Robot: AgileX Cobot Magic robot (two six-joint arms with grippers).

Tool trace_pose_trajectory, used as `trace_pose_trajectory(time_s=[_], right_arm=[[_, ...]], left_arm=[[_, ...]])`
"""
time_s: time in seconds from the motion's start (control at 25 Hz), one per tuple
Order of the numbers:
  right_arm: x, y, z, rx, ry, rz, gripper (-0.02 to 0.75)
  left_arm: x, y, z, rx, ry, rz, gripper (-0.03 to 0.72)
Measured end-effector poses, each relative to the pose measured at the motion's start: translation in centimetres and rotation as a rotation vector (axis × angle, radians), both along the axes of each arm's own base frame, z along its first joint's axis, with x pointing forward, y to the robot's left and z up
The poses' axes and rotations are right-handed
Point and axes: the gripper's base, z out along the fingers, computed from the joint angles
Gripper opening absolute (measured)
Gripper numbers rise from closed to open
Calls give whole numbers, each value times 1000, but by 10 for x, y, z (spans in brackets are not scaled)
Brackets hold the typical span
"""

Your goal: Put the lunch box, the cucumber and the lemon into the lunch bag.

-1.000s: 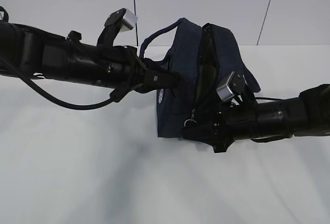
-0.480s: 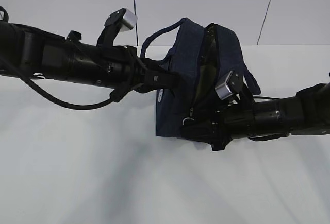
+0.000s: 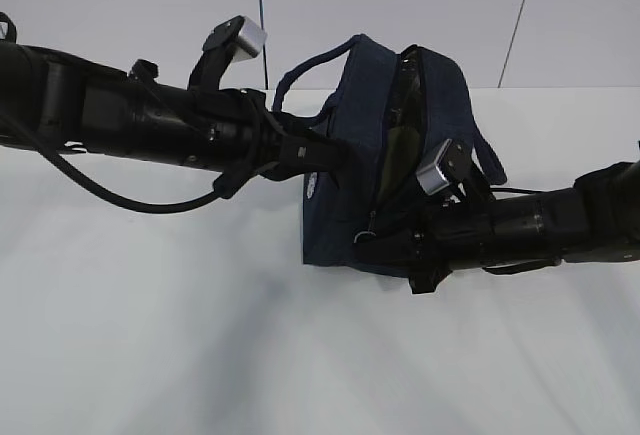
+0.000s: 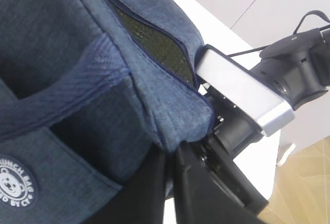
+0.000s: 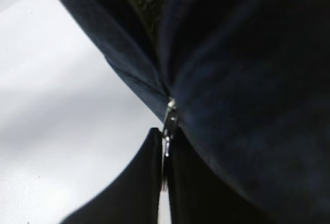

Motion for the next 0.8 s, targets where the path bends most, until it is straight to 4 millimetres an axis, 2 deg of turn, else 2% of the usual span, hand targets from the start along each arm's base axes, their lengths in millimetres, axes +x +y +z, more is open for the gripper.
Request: trace_pose_trajectory(time_s=[0.04,0.36,0.8], right_arm=[[0,0,0,0,0,0,0],[1,-1,-1,0,31,-21,0],[-4,-5,24,-80,127,-55,0]], left_arm=[[0,0,0,0,0,0,-8],[0,0,0,0,-1,0,-8],[0,0,0,-1,0,-2,-8]])
